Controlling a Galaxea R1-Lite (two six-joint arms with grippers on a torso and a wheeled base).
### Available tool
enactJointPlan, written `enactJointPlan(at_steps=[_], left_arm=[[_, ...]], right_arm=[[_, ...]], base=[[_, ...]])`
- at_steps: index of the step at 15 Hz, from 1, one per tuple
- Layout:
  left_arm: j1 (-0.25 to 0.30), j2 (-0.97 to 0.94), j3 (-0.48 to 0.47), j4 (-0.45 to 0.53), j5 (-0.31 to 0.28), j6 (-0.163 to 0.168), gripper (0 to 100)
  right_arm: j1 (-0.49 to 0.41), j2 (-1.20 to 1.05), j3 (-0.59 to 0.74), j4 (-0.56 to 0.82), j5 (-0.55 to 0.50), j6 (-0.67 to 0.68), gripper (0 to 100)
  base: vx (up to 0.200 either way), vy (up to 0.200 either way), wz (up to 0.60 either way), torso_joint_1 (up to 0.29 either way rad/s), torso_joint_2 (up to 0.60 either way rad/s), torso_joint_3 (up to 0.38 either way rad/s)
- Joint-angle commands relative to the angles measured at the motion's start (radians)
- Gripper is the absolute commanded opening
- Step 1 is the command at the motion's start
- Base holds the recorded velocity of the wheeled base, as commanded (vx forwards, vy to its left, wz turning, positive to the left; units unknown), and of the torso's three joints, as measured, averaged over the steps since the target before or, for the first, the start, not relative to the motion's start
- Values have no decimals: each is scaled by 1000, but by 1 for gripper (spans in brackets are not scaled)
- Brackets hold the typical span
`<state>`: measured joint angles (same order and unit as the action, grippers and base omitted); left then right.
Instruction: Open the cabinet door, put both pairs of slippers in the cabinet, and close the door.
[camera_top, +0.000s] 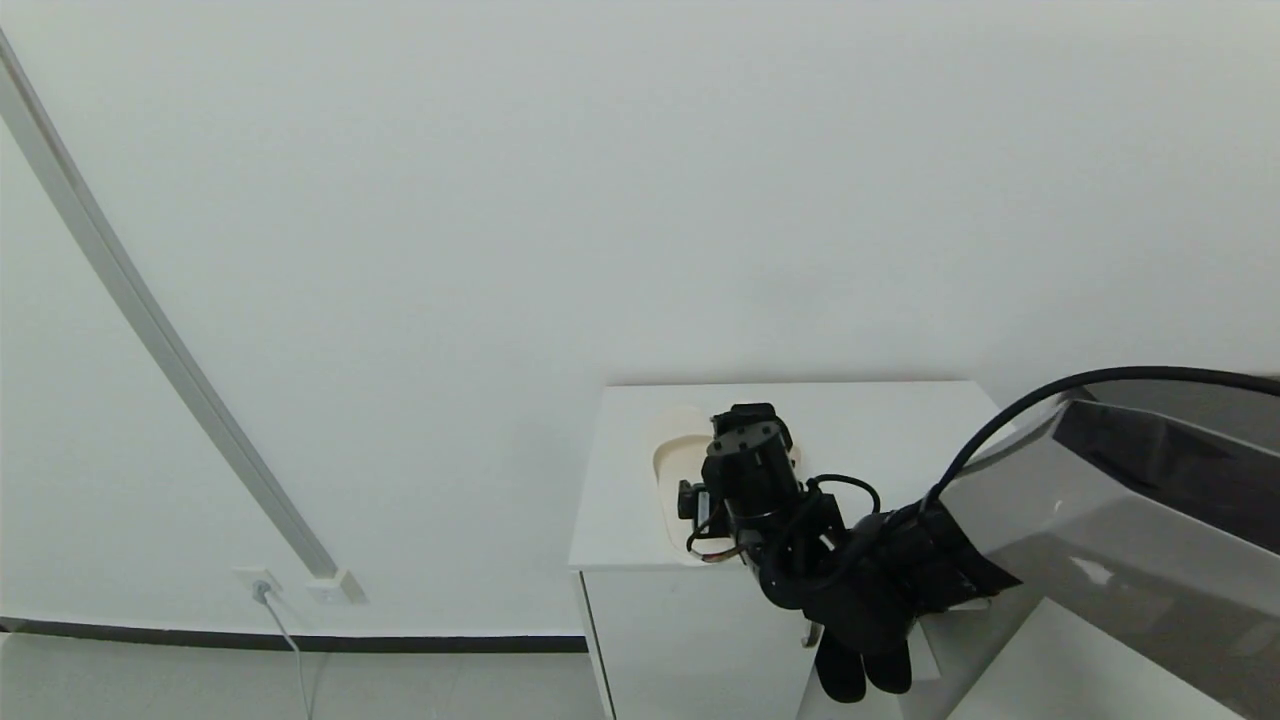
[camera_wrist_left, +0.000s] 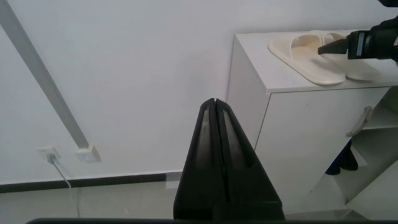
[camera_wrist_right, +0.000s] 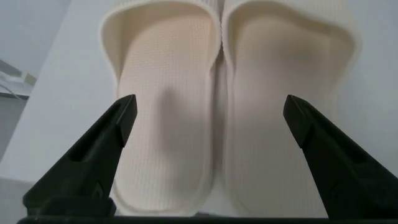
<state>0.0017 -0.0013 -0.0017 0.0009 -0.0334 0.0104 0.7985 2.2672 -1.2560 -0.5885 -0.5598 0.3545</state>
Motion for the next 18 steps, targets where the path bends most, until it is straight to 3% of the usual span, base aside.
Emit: enactJointPlan(at_steps=[1,7,15,16,18], left_arm=[[0,1,0,1,0,0,0],[0,1,0,1,0,0,0],[0,1,0,1,0,0,0],[0,1,0,1,0,0,0],[0,1,0,1,0,0,0]], right_arm=[[-24,71,-53,-11,0,-6,100],[-76,190,-184,-142,0,-163,100],[-124,272,-323,-143,0,-192,100],[-124,272,-323,-145,0,-192,0],[-125,268,-319,-159,0,-193,0]], base=[[0,0,0,0,0,0],[0,0,0,0,0,0],[0,0,0,0,0,0],[0,0,0,0,0,0],[0,0,0,0,0,0]])
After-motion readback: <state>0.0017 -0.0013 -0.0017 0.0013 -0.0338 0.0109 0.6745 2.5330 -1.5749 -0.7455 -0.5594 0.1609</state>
